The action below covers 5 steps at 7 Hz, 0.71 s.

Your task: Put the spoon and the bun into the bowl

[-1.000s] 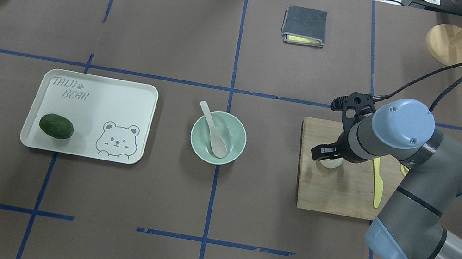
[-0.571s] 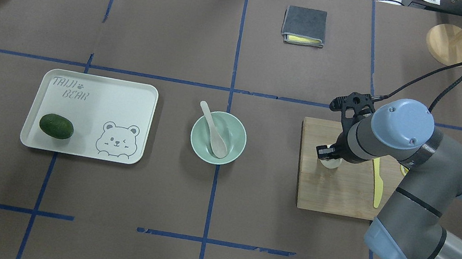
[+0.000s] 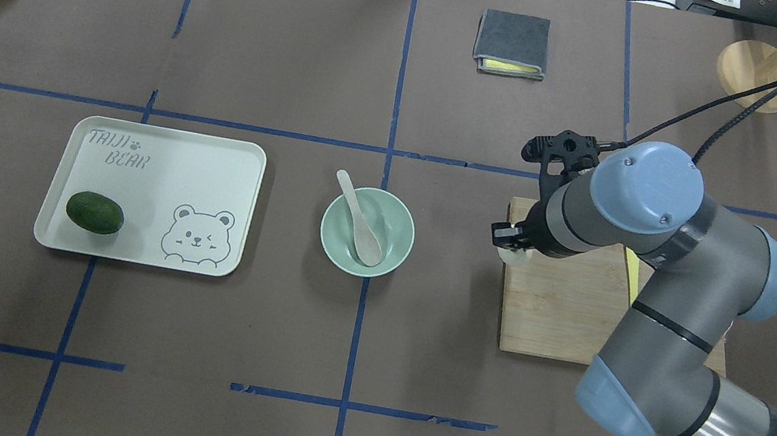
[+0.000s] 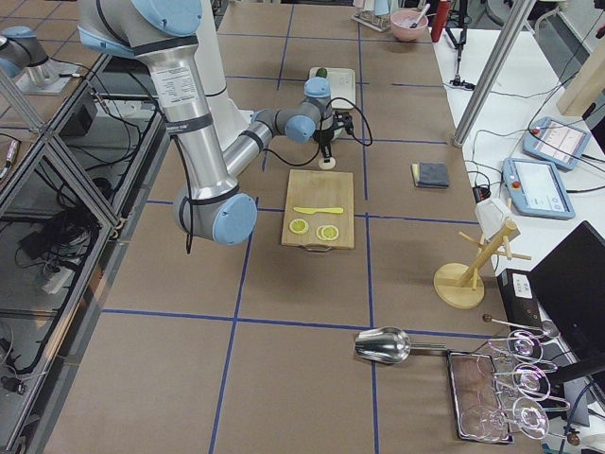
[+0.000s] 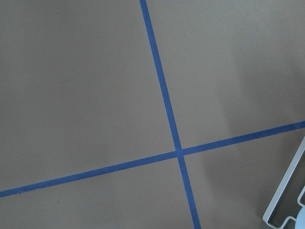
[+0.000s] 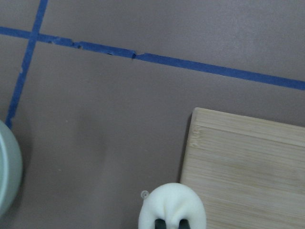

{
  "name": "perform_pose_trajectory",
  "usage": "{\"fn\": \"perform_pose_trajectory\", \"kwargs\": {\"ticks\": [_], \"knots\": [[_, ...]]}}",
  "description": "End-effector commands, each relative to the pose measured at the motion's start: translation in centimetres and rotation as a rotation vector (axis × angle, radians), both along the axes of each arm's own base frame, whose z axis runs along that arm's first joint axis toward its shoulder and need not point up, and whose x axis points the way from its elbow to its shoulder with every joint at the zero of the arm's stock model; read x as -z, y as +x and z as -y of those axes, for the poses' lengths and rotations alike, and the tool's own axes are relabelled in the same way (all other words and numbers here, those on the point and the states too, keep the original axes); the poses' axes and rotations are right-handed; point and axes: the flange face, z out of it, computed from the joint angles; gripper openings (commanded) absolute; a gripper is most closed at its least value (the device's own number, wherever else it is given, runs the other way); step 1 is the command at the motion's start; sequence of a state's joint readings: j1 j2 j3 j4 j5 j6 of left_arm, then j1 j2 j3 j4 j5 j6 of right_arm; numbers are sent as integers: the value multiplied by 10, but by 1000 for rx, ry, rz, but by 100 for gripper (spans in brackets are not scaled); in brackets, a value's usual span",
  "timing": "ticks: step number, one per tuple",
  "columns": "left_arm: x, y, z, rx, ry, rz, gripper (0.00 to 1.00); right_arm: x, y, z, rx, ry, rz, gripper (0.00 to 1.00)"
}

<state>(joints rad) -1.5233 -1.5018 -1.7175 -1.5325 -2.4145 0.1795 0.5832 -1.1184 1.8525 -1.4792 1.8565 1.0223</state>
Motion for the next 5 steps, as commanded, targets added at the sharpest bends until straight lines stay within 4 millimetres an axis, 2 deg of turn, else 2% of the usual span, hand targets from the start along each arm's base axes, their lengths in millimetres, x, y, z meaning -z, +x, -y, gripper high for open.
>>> {"fn": "perform_pose_trajectory", "kwargs": {"ticks": [1, 2, 3, 4, 5], "knots": [[0, 0, -1, 0, -1, 0, 100, 102, -55, -16, -95, -63, -2, 0], [0, 0, -1, 0, -1, 0, 100, 130, -101, -20, -117, -91, -4, 0], [0, 0, 0, 0, 0, 0, 100, 142, -147, -20, -149, -90, -48, 0], [-1, 0, 0, 0, -1, 0, 100, 129, -168, -27, -158, -84, -90, 0], [0, 0, -1, 0, -1, 0, 100, 114, -175, -26, -161, -88, -121, 0]]}}
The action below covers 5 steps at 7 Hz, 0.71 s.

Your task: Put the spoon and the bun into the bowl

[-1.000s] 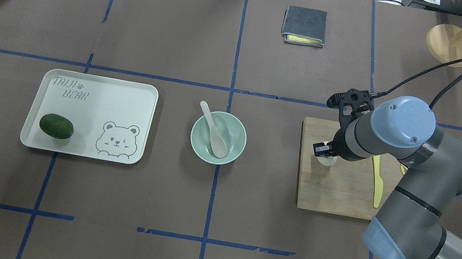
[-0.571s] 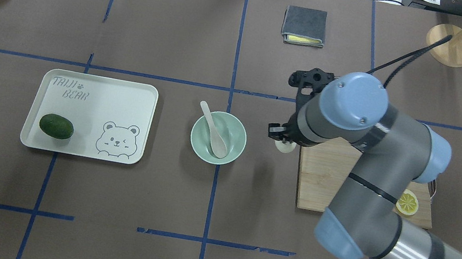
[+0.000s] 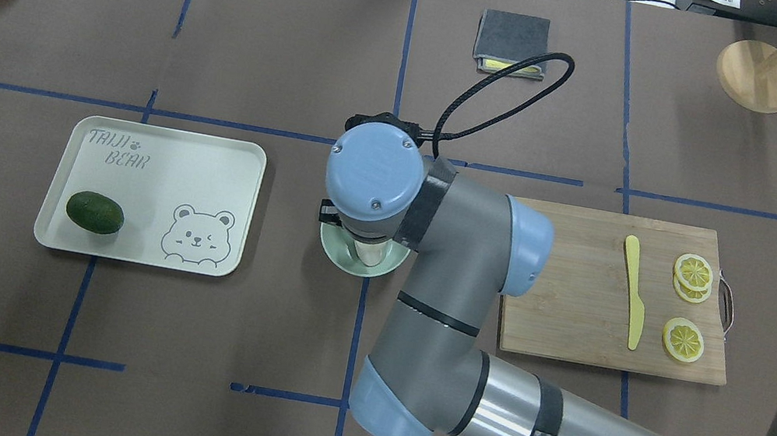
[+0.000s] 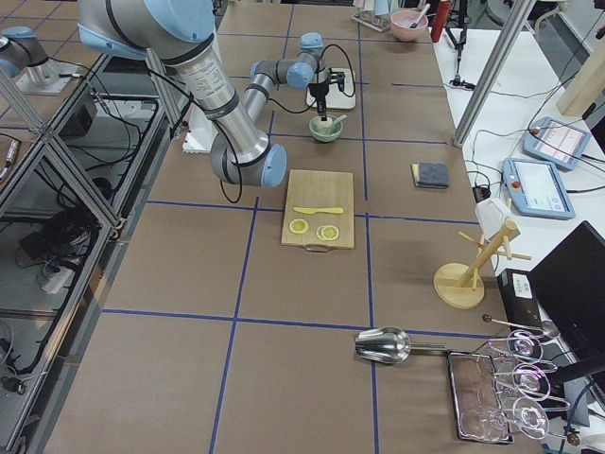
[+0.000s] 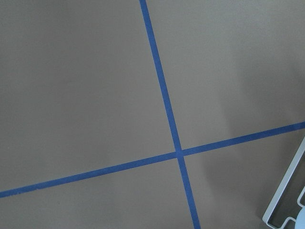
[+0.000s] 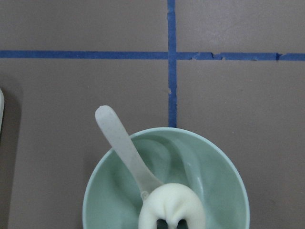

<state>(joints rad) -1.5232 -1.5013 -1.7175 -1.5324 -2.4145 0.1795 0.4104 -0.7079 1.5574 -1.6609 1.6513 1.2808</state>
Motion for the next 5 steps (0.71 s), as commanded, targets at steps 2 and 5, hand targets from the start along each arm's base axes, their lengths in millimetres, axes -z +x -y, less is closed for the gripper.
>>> {"fn": "perform_pose_trajectory", "kwargs": {"ticks": [2, 5], "knots": [[0, 0, 0, 0, 0, 0, 100, -15, -19, -2, 2, 1, -48, 0], [-1, 0, 0, 0, -2, 0, 100, -4, -17, -1, -2, 15, 10, 100]]}}
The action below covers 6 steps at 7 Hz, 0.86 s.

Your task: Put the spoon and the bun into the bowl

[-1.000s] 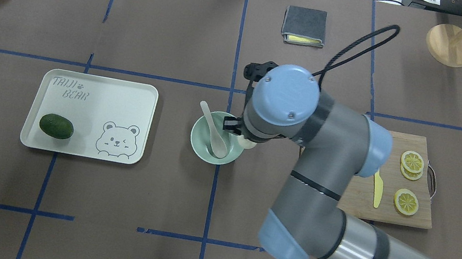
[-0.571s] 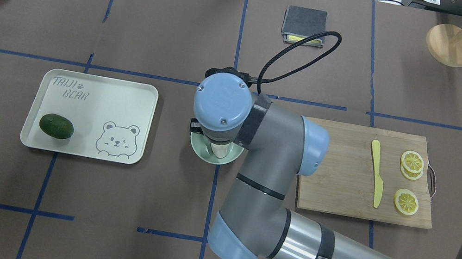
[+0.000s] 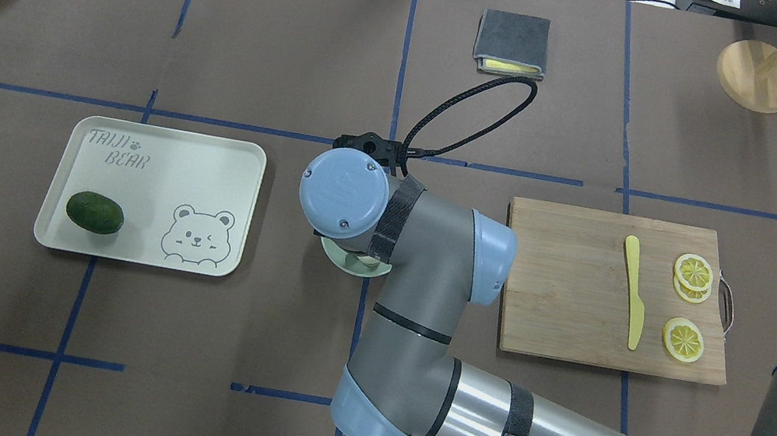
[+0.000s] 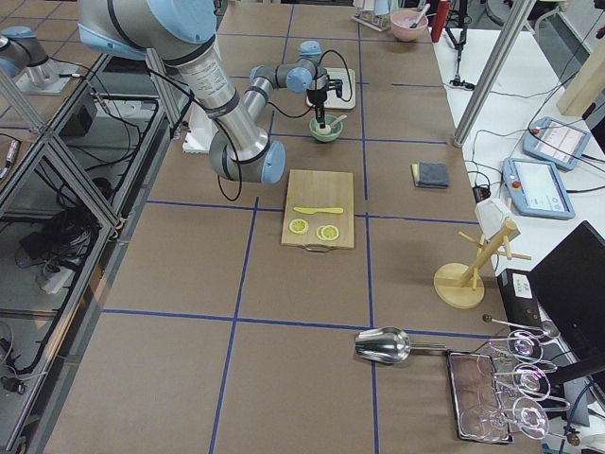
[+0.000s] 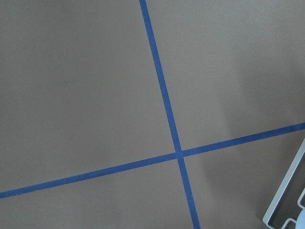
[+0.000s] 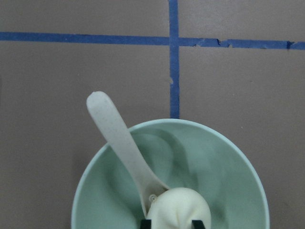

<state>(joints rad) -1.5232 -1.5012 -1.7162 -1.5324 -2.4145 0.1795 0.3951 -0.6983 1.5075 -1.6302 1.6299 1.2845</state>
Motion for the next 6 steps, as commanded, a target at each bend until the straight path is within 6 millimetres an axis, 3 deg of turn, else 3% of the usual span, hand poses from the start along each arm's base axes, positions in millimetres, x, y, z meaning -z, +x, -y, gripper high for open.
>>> {"fn": "perform_pose_trajectory", "kwargs": {"ticks": [1, 2, 3, 5, 6], "knots": [[-1, 0, 0, -1, -1, 0, 100, 10, 15, 14, -7, 10, 37, 100], [1, 0, 2, -1, 4, 6, 100, 2, 48, 40, -4, -2, 48, 100], [-3, -1, 3, -1, -2, 11, 100, -20, 107, 72, 64, 38, 56, 100], [-3, -1, 2, -1, -2, 17, 100, -73, 245, 130, 195, 90, 88, 100], [-3, -1, 1, -1, -1, 17, 100, -104, 310, 142, 219, 127, 76, 100]]}}
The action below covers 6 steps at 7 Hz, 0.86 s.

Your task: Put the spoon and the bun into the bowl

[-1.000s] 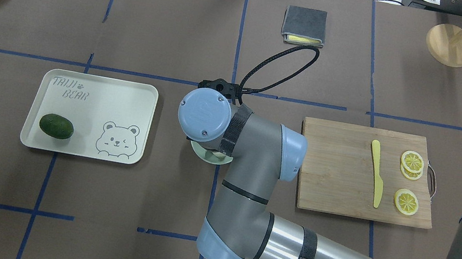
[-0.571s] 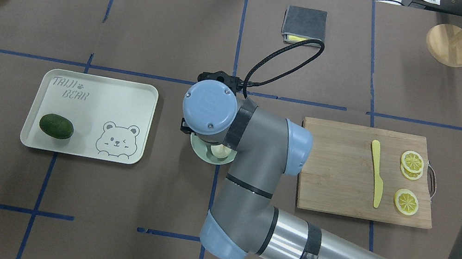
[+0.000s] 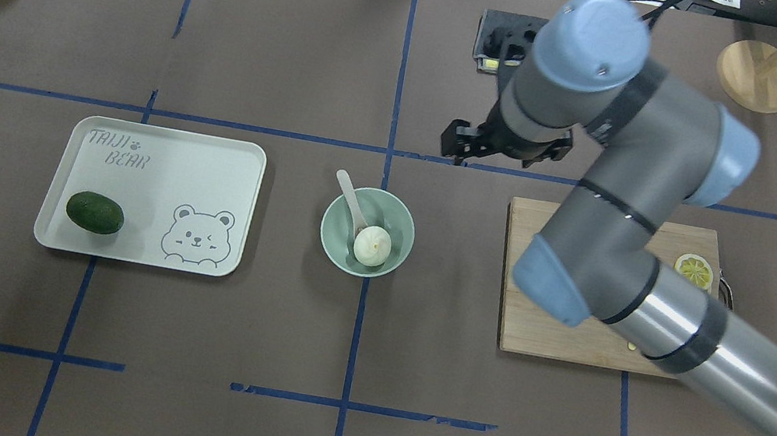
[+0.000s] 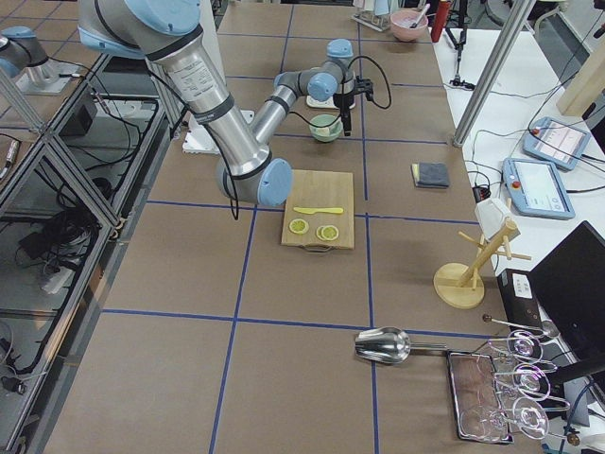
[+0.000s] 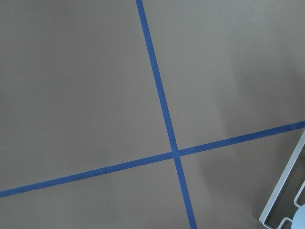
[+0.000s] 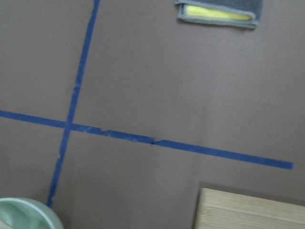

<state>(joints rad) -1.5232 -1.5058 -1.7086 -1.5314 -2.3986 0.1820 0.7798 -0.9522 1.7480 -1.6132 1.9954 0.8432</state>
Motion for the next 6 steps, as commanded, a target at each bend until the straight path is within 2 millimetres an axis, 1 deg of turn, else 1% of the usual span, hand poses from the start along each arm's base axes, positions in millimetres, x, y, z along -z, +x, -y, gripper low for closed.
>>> {"fn": "perform_pose_trajectory", "kwargs": {"ticks": [1, 2, 3, 4, 5, 6], "knots": [[-2, 0, -3, 0, -4, 3, 100, -82, 139, 24, 69, 75, -40, 100], [-4, 0, -5, 0, -8, 3, 100, -134, 204, 35, 87, 113, -111, 100], [-5, -1, -6, 1, -10, 3, 100, -181, 270, 35, 107, 117, -139, 100], [-4, -2, -6, 2, -7, 3, 100, -227, 317, 19, 101, 70, -139, 100], [-4, -2, -7, 2, -7, 3, 100, -280, 346, -10, 72, -12, -160, 100], [-2, -2, -6, 1, -3, 3, 100, -315, 362, -30, 57, -79, -181, 100]]}}
